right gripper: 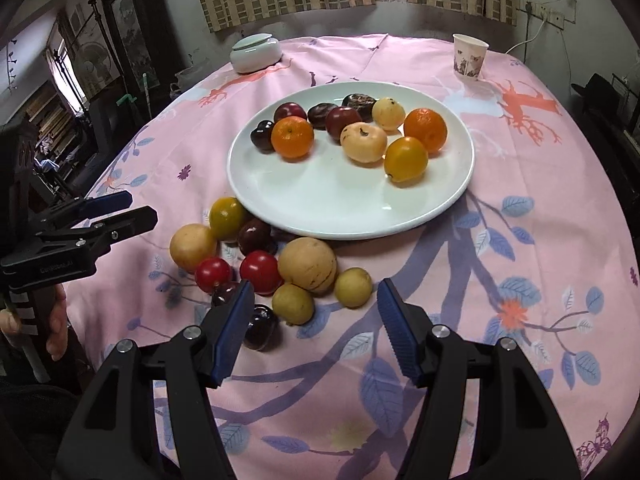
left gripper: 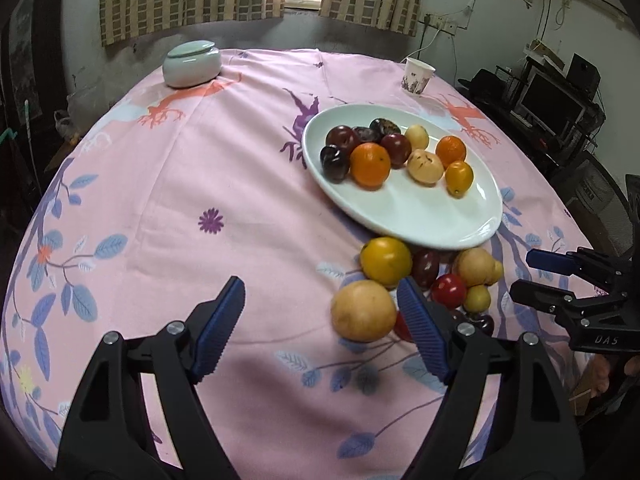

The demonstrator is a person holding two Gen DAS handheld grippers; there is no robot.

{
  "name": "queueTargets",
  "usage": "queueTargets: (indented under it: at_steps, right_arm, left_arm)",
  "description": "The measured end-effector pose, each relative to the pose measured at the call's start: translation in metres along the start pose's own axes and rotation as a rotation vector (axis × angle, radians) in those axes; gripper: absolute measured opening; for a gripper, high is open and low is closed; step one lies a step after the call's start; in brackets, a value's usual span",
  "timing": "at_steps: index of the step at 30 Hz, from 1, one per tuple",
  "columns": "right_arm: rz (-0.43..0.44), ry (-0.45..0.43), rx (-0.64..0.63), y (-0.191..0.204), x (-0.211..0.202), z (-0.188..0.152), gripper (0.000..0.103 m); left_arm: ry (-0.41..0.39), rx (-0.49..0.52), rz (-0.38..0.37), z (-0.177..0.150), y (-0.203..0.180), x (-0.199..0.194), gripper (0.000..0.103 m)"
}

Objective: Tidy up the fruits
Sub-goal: 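Grasp a large tan pear with the left tool while the right tool grasps another tan pear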

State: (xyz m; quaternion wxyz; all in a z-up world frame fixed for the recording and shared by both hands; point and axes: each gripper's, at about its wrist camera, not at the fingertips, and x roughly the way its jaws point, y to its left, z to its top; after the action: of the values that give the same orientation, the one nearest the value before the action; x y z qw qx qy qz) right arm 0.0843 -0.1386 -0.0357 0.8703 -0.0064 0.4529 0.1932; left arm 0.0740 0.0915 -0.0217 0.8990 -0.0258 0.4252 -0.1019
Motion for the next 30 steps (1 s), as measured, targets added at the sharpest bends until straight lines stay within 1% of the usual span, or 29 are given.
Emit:
queueTargets:
  at_steps: [3,5,7,12,14,15,17,18,19,22,24,27,30]
  right_arm:
    - [0.01,-0.009,-0.001,0.0,0.007,0.003,0.065]
    - [0.009,0.004,0.005,-0.002,0.014,0.006,0.064]
    - [0.019,0.022,0.005,-0.003,0.02,0.008,0.056]
    - [0.023,0.036,-0.028,0.002,0.027,0.015,0.054]
    - [0.026,0.062,-0.04,0.004,0.035,0.02,0.054]
    - [0.038,0.089,-0.044,0.005,0.041,0.021,0.049]
    - [0.03,0.098,-0.065,0.006,0.048,0.024,0.048]
    - [0.032,0.105,-0.068,0.006,0.049,0.025,0.045]
    - [0.026,0.114,-0.07,0.004,0.048,0.026,0.04]
    - [0.007,0.119,-0.077,0.004,0.035,0.018,0.04]
    - [-0.01,0.107,-0.085,0.004,0.021,0.009,0.04]
    - [-0.023,0.105,-0.067,0.0,0.006,-0.005,0.04]
    - [-0.036,0.103,-0.042,-0.006,-0.004,-0.018,0.04]
  left_arm:
    - [0.011,-0.018,-0.008,-0.007,0.006,0.0,0.08]
    - [0.008,-0.018,-0.011,-0.011,0.008,-0.003,0.08]
    - [0.007,-0.014,-0.011,-0.014,0.008,-0.004,0.08]
    - [0.02,-0.023,-0.017,-0.016,0.011,-0.002,0.08]
    - [0.021,-0.021,-0.019,-0.016,0.01,-0.002,0.08]
    - [0.021,-0.019,-0.02,-0.016,0.009,-0.002,0.08]
    - [0.019,-0.015,-0.022,-0.017,0.007,-0.003,0.08]
    - [0.02,-0.014,-0.022,-0.017,0.007,-0.003,0.08]
    - [0.023,-0.012,-0.02,-0.018,0.007,-0.003,0.08]
    - [0.043,0.006,-0.027,-0.019,0.004,-0.002,0.08]
    - [0.065,0.038,-0.041,-0.021,-0.003,0.002,0.08]
    - [0.098,0.082,-0.038,-0.024,-0.016,0.013,0.08]
    - [0.138,0.08,-0.028,-0.025,-0.021,0.029,0.08]
